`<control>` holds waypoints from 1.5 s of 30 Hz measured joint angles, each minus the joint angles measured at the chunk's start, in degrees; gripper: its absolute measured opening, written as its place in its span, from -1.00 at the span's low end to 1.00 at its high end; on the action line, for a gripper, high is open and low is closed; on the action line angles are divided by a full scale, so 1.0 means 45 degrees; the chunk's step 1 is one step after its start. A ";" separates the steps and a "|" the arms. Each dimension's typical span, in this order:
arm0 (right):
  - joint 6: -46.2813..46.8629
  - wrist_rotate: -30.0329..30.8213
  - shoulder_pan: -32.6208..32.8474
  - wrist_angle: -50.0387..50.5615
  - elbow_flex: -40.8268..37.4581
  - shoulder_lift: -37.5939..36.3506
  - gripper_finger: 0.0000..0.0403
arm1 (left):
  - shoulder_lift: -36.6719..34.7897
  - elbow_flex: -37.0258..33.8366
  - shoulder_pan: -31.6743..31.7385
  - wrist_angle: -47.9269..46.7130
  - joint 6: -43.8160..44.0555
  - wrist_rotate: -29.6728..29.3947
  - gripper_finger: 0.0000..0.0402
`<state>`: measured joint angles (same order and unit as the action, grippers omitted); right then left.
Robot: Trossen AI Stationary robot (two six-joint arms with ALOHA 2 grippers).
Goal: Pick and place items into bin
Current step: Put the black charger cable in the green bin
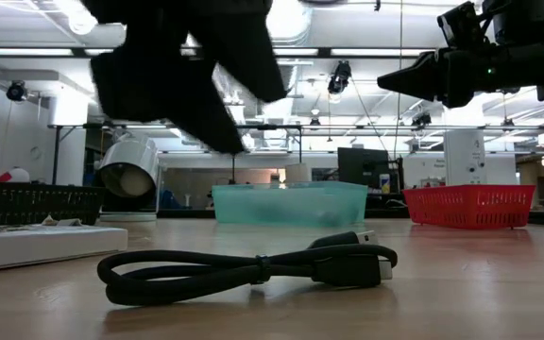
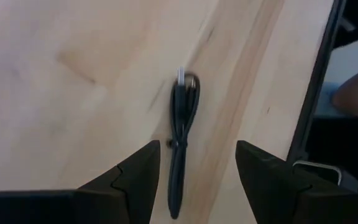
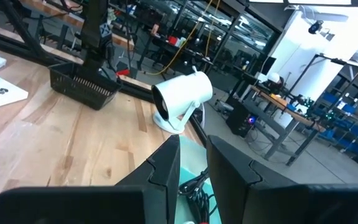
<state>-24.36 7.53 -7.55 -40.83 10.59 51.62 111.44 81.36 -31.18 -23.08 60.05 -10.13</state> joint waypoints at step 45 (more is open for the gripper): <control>-0.0053 -0.0006 0.0005 0.0186 0.0000 0.0002 -0.66 | 0.0778 -0.1207 0.0054 0.0055 0.1238 0.2143 -0.31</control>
<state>-24.60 7.51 -7.53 -39.99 10.59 51.62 114.93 75.93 -30.94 -22.83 65.63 -0.49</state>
